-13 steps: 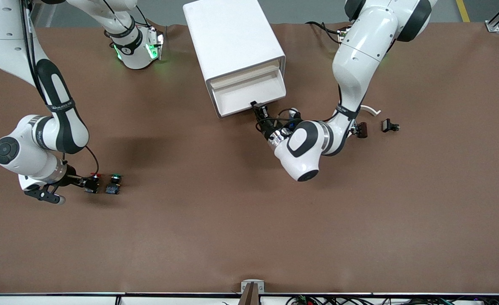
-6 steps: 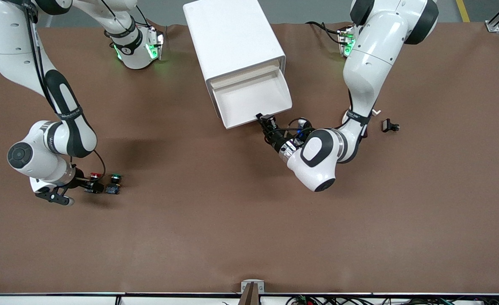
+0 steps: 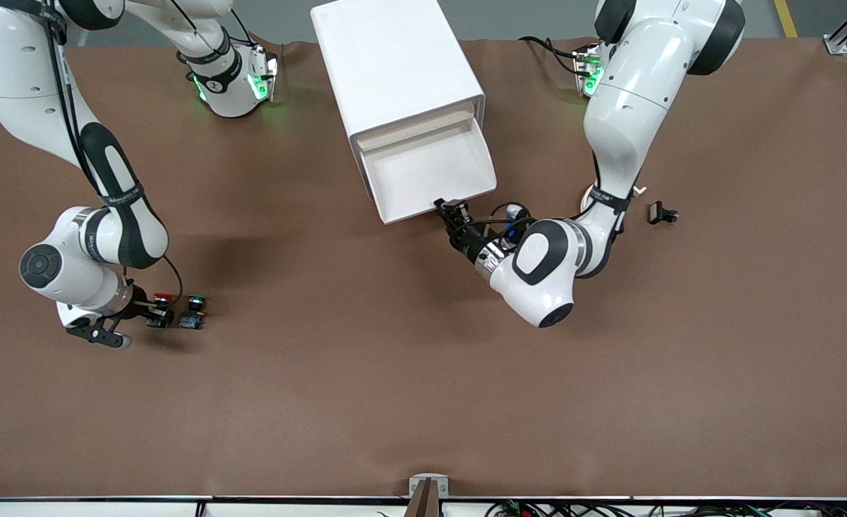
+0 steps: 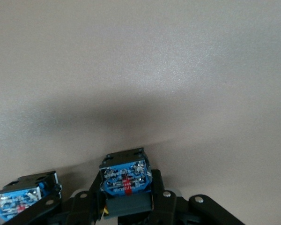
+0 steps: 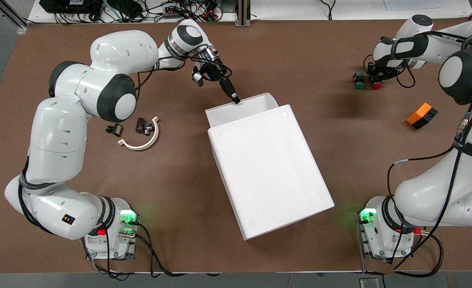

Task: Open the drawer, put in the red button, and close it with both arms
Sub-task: 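Grasp the red button with the right gripper while the left gripper releases the drawer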

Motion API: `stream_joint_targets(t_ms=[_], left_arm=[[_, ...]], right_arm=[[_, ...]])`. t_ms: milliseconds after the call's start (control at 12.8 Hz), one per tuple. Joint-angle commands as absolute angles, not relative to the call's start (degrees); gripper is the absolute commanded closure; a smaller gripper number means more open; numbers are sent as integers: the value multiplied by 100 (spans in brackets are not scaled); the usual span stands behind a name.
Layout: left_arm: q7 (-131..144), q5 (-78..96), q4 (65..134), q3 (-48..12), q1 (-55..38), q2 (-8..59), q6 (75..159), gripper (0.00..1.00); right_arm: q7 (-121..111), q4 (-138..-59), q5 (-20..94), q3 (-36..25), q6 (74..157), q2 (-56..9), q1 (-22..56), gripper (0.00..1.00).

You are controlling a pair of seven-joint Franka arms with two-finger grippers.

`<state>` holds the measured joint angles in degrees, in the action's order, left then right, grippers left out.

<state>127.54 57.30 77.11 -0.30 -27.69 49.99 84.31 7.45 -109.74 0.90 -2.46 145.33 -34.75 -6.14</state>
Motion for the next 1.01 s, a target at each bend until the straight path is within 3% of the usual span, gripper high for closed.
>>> stream_joint_targets(t_ms=[0,234,546,936], left_arm=[[12683,5757,7541,44,-2777,5036,8420,0],[12683,5469,7191,123,-2777,5010,8411,0],[11991,4711,6891,359,-2699,4800,8411,0],[10348,4510,6882,1132,-2522,4185,8411,0]], right_arm=[[782,-10654,141,-211,13891,-3376,-598,100],[1341,-10126,149,-202,12353,-2955,-362,100],[3326,-10108,832,-202,10963,-1989,578,100],[6068,-10090,1019,-202,10564,-1144,2237,100]])
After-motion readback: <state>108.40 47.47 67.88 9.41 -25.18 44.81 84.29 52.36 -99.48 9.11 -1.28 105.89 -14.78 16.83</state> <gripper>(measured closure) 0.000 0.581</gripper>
